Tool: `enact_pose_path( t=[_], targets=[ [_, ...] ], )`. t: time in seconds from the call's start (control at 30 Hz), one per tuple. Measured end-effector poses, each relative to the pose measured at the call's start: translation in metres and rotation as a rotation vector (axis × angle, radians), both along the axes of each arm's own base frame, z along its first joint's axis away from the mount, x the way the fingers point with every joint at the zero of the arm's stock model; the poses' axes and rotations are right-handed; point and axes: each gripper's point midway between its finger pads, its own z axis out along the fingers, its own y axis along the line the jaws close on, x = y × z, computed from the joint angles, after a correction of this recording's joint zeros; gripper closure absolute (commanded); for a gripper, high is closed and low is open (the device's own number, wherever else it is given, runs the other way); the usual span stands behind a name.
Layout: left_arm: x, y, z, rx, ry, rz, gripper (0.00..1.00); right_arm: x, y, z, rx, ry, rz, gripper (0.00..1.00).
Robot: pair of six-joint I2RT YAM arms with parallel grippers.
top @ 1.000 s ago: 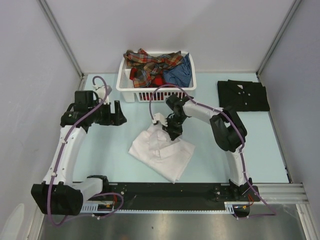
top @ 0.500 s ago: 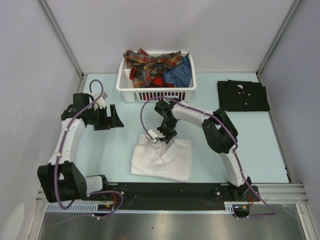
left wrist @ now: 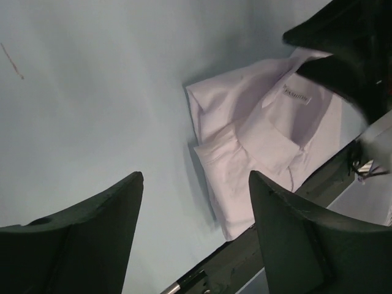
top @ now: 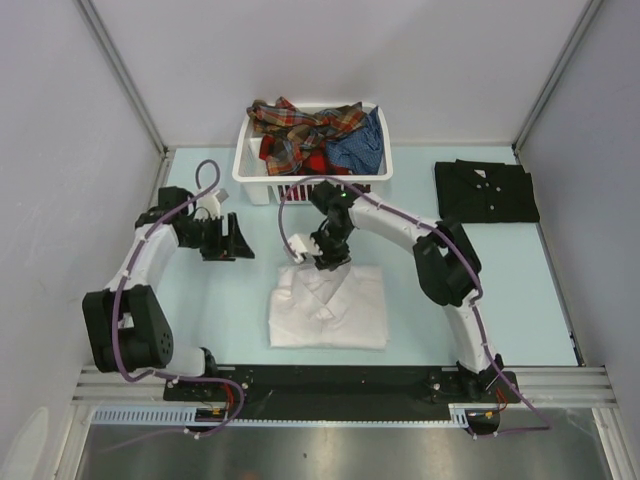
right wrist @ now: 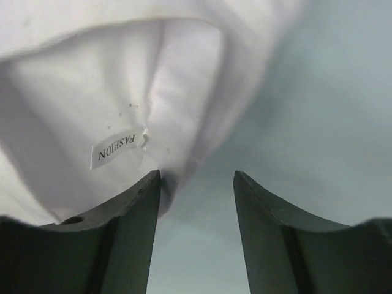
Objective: Fold and stack the long sleeve shirts
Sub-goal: Fold the shirt
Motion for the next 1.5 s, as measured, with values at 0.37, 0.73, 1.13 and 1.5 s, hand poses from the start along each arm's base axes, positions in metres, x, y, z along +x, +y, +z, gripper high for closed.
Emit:
enact_pose_path(
  t=[0.37, 0.73, 1.13, 1.5],
  targets=[
    [0.002, -0.052, -0.052, 0.029, 0.043, -0.293, 0.38, -0.007, -0.071, 0.129, 0.266, 0.177, -0.709, 0.41],
    [0.019, -0.059, -0.08, 0.041, 0.075, -0.299, 0.38, -0.067, -0.13, 0.047, 0.146, 0.686, -1.26, 0.49],
    [0.021, -0.088, -0.094, 0.017, 0.127, -0.307, 1.0, -0.05, -0.154, 0.03, 0.218, 0.968, -1.555, 0.62],
    [0.052, -0.077, -0.088, 0.053, 0.058, -0.218, 0.53, -0.056, -0.155, 0.015, 0.138, 1.042, -1.565, 0.54]
  ],
)
